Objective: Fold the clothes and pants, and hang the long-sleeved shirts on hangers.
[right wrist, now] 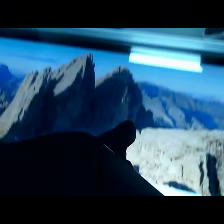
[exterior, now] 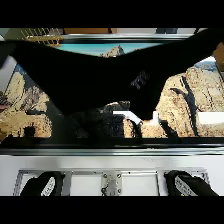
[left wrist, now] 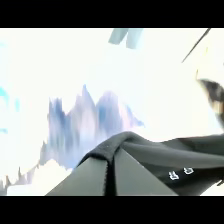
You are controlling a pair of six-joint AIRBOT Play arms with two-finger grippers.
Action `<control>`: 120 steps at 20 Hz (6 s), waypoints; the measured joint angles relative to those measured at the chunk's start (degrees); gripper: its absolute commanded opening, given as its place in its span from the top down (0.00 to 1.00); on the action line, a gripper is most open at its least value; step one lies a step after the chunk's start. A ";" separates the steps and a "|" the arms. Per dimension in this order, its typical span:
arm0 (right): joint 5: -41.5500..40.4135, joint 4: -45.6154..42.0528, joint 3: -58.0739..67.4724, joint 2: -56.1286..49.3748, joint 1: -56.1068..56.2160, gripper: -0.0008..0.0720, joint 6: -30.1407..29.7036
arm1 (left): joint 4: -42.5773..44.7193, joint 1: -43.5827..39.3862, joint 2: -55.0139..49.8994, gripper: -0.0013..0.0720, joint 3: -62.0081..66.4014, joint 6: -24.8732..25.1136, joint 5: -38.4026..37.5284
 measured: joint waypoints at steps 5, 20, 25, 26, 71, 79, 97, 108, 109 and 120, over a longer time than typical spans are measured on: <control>-2.91 -1.73 1.75 9.57 -0.02 0.98 -0.48 | 0.11 6.86 10.29 0.98 6.19 -0.46 0.50; 17.03 -2.71 -6.08 -7.28 0.28 0.98 7.58 | -0.13 15.19 -4.74 0.98 -12.92 -3.43 -5.11; 7.98 -3.08 -8.22 -23.82 0.74 0.97 7.34 | 0.13 5.51 -29.22 0.98 -11.98 1.09 6.56; 5.27 -3.17 -8.37 -26.29 0.76 0.96 7.17 | 0.13 3.76 -34.29 0.91 -9.25 1.53 7.87; 1.05 2.34 -53.57 -3.15 -17.18 0.29 0.68 | 8.92 -9.38 -40.02 0.98 -35.71 -12.11 20.20; -11.34 15.61 -66.55 -17.94 -22.97 0.29 -8.66 | 12.13 -10.51 -37.29 0.98 -35.36 -11.67 19.04; -18.29 22.01 -60.52 -22.05 -12.15 0.98 -19.08 | 12.48 -8.92 -36.39 0.98 -32.06 -11.65 18.05; -11.69 17.86 -21.79 4.31 -12.04 0.98 -16.72 | 12.55 -6.62 -9.20 0.98 -2.78 -9.51 16.37; -12.41 17.86 -20.28 7.08 -12.07 0.98 -16.61 | 12.59 -6.60 -5.88 0.98 -1.16 -9.46 16.41; -9.88 16.09 -16.50 22.62 -12.09 0.98 -6.29 | 12.61 -6.60 11.56 0.98 2.84 -9.31 12.70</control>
